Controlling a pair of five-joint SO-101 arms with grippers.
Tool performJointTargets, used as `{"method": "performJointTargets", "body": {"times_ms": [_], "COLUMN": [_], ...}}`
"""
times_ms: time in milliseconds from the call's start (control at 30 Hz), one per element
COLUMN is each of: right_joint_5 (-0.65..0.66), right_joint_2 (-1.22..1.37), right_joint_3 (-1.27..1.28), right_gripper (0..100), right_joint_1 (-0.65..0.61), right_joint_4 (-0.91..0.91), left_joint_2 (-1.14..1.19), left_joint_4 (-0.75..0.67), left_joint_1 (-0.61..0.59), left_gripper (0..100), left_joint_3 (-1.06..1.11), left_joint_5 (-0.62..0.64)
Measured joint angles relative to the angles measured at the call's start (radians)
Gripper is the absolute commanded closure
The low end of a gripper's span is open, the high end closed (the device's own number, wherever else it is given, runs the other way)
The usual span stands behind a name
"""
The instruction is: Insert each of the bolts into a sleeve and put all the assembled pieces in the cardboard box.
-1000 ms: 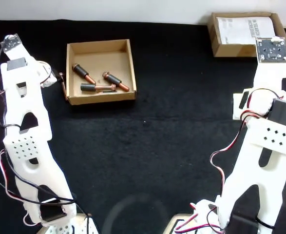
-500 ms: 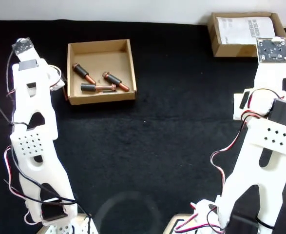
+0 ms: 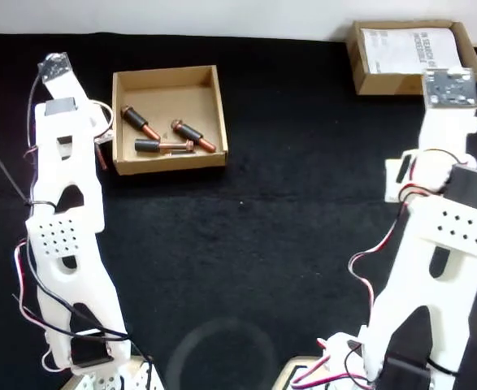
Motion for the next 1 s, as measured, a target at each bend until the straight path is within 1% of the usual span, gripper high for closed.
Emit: {"method": "performJointTargets", "body": {"times_ms": [100, 167, 233, 333, 433, 500, 600, 667, 767, 900, 1000], "right_joint_5": [0.0, 0.0, 0.0, 0.0, 0.0, -0.034, -0.16, -0.244, -0.316, -0.364, -0.373], "right_joint_2": [0.0, 0.002, 0.002, 0.002, 0.002, 0.002, -0.021, -0.055, -0.1, -0.146, -0.189], "right_joint_3": [0.017, 0.025, 0.028, 0.028, 0.028, 0.029, 0.029, 0.029, 0.029, 0.06, 0.126], "right_gripper": [99.1, 99.1, 99.1, 99.1, 99.1, 99.1, 99.1, 99.1, 99.1, 99.1, 99.1], "right_joint_1": [-0.044, -0.087, -0.135, -0.203, -0.269, -0.313, -0.362, -0.397, -0.463, -0.537, -0.582], "right_joint_4": [-0.069, -0.127, -0.175, -0.21, -0.218, -0.218, -0.255, -0.278, -0.285, -0.285, -0.285], "left_joint_2": [-0.014, -0.054, -0.109, -0.201, -0.293, -0.359, -0.47, -0.563, -0.717, -0.964, -1.163], "left_joint_4": [0.077, 0.152, 0.245, 0.425, 0.591, 0.623, 0.641, 0.649, 0.649, 0.649, 0.649], "left_joint_1": [0.0, 0.003, 0.015, 0.052, 0.098, 0.112, 0.114, 0.114, 0.137, 0.199, 0.255], "left_gripper": [99, 99, 99, 99, 99, 99, 99, 99, 99, 99, 99], "left_joint_3": [-0.046, -0.083, -0.126, -0.193, -0.232, -0.233, -0.226, -0.176, -0.04, 0.227, 0.43], "left_joint_5": [0.002, -0.025, -0.084, -0.201, -0.255, -0.267, -0.273, -0.275, -0.282, -0.37, -0.402]}}
